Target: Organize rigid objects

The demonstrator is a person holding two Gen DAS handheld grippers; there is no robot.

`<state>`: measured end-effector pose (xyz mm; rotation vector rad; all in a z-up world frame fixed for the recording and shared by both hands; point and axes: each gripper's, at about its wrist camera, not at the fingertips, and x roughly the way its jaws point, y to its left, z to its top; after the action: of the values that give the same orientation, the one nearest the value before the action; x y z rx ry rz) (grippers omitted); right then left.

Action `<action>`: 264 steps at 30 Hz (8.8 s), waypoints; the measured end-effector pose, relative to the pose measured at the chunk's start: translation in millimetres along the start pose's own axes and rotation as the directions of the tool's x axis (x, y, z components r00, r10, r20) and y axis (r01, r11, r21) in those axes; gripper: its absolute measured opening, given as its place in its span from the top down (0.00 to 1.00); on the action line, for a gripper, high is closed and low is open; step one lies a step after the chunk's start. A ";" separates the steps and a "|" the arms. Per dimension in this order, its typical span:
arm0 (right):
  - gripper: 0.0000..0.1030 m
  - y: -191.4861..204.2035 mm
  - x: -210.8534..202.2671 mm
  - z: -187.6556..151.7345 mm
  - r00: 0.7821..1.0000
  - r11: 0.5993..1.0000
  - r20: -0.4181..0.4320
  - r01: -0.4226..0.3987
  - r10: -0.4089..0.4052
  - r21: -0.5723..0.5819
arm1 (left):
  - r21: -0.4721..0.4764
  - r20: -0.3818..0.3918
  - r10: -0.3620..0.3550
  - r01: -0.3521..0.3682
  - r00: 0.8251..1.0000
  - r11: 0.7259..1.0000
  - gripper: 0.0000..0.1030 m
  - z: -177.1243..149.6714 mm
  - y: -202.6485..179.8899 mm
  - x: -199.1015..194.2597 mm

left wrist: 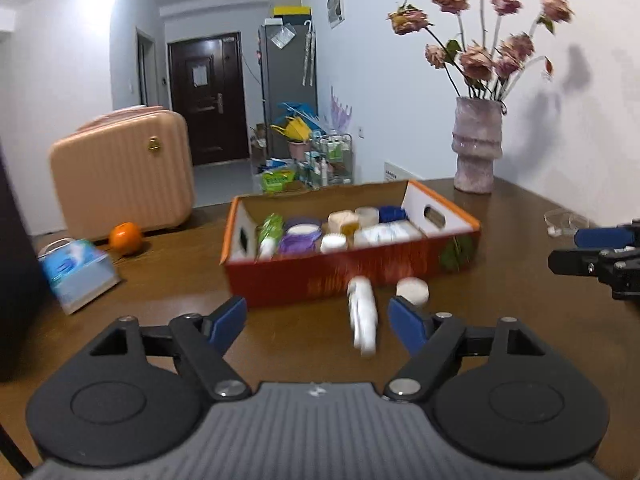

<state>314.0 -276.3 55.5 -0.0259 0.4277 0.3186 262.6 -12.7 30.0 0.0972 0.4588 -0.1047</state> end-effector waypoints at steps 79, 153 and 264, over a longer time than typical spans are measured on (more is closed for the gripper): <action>0.74 -73.9 112.1 -38.7 0.994 0.980 -0.102 -0.021 0.042 0.196 | -0.038 -0.179 -0.070 0.064 0.981 0.997 0.61 10.3 -100.2 212.9; 0.70 -44.1 261.6 96.5 0.980 0.990 -0.154 0.135 -0.130 0.026 | -0.132 -0.308 -0.149 0.112 0.940 0.985 0.51 113.0 23.8 284.6; 0.00 148.0 -230.5 -145.6 0.989 0.998 0.141 0.041 -0.048 0.051 | -0.050 0.252 0.146 -0.137 0.957 0.989 0.00 -131.7 -13.9 -239.6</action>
<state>11.0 -217.7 24.1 0.0337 0.2930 0.2647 -10.2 7.8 18.5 0.0838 0.1951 0.0313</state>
